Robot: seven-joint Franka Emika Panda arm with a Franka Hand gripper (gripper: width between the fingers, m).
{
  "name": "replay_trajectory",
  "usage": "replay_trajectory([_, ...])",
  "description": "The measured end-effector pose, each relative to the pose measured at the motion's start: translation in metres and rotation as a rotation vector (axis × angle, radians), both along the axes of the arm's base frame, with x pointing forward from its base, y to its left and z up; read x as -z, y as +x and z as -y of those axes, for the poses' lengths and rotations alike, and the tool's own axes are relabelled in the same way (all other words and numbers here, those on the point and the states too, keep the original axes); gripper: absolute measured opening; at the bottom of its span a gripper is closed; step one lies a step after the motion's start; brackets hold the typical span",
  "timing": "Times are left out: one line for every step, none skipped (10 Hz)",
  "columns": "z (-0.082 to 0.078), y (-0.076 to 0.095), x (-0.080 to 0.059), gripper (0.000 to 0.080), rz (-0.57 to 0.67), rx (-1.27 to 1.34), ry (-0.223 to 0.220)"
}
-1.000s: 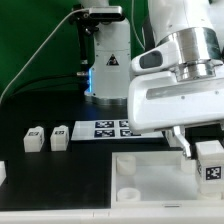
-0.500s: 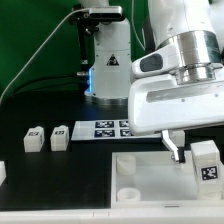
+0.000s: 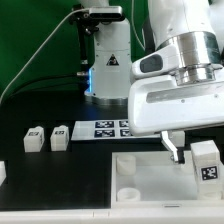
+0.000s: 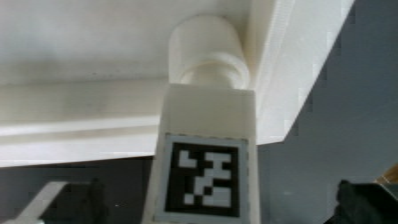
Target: Assemble one leg
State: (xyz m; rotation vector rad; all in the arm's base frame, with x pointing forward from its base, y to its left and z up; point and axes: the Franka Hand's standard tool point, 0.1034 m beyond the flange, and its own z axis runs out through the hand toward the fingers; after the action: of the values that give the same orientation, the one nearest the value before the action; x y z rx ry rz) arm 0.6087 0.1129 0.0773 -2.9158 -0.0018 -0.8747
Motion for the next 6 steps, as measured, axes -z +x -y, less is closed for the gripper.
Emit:
replay_trajectory([0.0,0.0,0.0,0.0649,-0.006,0.0,0.001])
replay_trajectory([-0.001,0.002,-0.002,0.0649,-0.057,-0.006,0.008])
replay_trajectory([0.0,0.007,-0.008,0.0649,-0.09,-0.008,0.014])
replay_trajectory([0.001,0.012,-0.009,0.0649,-0.151,-0.013,0.021])
replay_trajectory([0.0,0.01,-0.005,0.0649,-0.272,-0.024,0.036])
replay_trajectory([-0.001,0.011,-0.006,0.0649,-0.36,-0.032,0.048])
